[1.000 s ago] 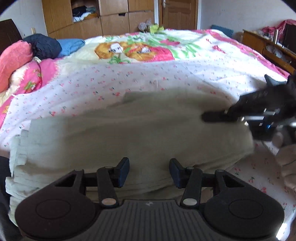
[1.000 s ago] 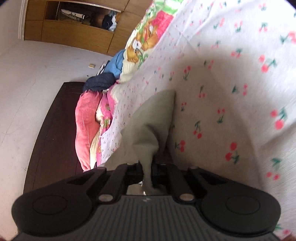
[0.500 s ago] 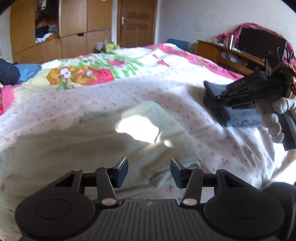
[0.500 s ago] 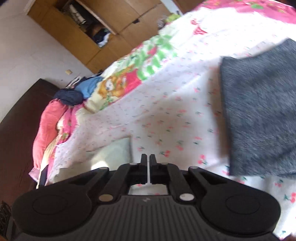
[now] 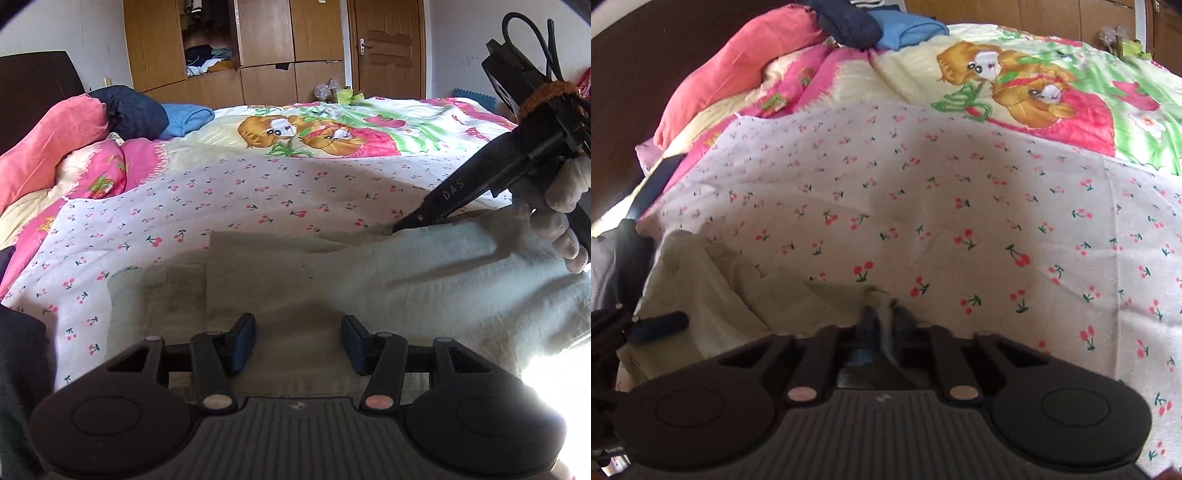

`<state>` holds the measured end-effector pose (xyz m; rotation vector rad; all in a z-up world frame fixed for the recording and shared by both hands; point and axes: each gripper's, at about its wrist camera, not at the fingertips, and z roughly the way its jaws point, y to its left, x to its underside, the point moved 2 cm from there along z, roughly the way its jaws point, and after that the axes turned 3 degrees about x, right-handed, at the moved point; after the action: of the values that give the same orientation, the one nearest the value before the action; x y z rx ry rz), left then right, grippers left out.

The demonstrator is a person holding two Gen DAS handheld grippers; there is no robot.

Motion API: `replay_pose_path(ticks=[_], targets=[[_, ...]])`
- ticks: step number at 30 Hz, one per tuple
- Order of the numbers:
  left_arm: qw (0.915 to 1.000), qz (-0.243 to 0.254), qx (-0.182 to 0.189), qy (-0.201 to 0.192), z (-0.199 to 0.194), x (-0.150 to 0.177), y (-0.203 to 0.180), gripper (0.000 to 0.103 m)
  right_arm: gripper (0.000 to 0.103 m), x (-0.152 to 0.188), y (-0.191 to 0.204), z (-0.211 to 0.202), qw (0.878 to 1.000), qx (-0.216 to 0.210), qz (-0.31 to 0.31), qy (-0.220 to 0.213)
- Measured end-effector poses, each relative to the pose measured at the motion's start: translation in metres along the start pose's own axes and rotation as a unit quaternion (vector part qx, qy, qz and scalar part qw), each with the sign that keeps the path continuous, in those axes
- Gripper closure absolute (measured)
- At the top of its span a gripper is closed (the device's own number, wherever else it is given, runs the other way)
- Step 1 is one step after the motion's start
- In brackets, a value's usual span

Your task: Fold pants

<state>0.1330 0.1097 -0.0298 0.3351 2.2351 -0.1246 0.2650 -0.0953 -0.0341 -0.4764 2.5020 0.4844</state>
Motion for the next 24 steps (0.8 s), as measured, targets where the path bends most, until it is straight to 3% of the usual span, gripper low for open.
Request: replay_pose_path(ticks=[3, 7, 11, 14, 16, 18, 20, 21, 22, 24], targets=[[0.9996, -0.025, 0.006, -0.008, 0.001, 0.009, 0.007, 0.038, 0.101, 0.0, -0.004, -0.014, 0.999, 0.006, 0.022, -0.028], [0.9995, -0.031, -0.005, -0.01, 0.0, 0.017, 0.004, 0.038, 0.1, -0.013, -0.033, -0.009, 0.988, -0.015, 0.144, -0.046], [0.9994, -0.029, -0.016, -0.01, -0.01, 0.013, 0.003, 0.038, 0.097, -0.013, -0.02, 0.01, 0.992, 0.032, 0.116, -0.038], [0.999, -0.015, -0.039, -0.014, -0.025, 0.012, 0.011, 0.038, 0.093, -0.012, -0.017, -0.019, 0.987, 0.039, 0.131, -0.082], [0.9981, -0.041, -0.046, 0.001, -0.03, 0.017, 0.025, 0.038, 0.093, -0.01, 0.0, -0.043, 0.988, 0.061, 0.083, -0.114], [0.9967, -0.074, -0.032, -0.006, -0.038, 0.022, 0.036, 0.038, 0.092, -0.007, 0.019, -0.055, 0.992, 0.024, 0.048, -0.115], [0.9951, -0.094, -0.026, -0.016, -0.046, 0.026, 0.041, 0.038, 0.08, -0.008, 0.043, -0.055, 0.995, -0.039, 0.033, -0.091], [0.9948, -0.096, -0.03, -0.019, -0.049, 0.027, 0.041, 0.038, 0.065, -0.008, 0.058, -0.05, 0.994, -0.071, 0.02, -0.075], [0.9943, -0.096, -0.039, -0.026, -0.053, 0.028, 0.041, 0.038, 0.059, -0.007, 0.074, -0.045, 0.994, -0.09, 0.005, -0.065], [0.9937, -0.097, -0.043, -0.035, -0.059, 0.031, 0.042, 0.038, 0.059, -0.005, 0.101, -0.034, 0.994, -0.094, -0.029, -0.05]])
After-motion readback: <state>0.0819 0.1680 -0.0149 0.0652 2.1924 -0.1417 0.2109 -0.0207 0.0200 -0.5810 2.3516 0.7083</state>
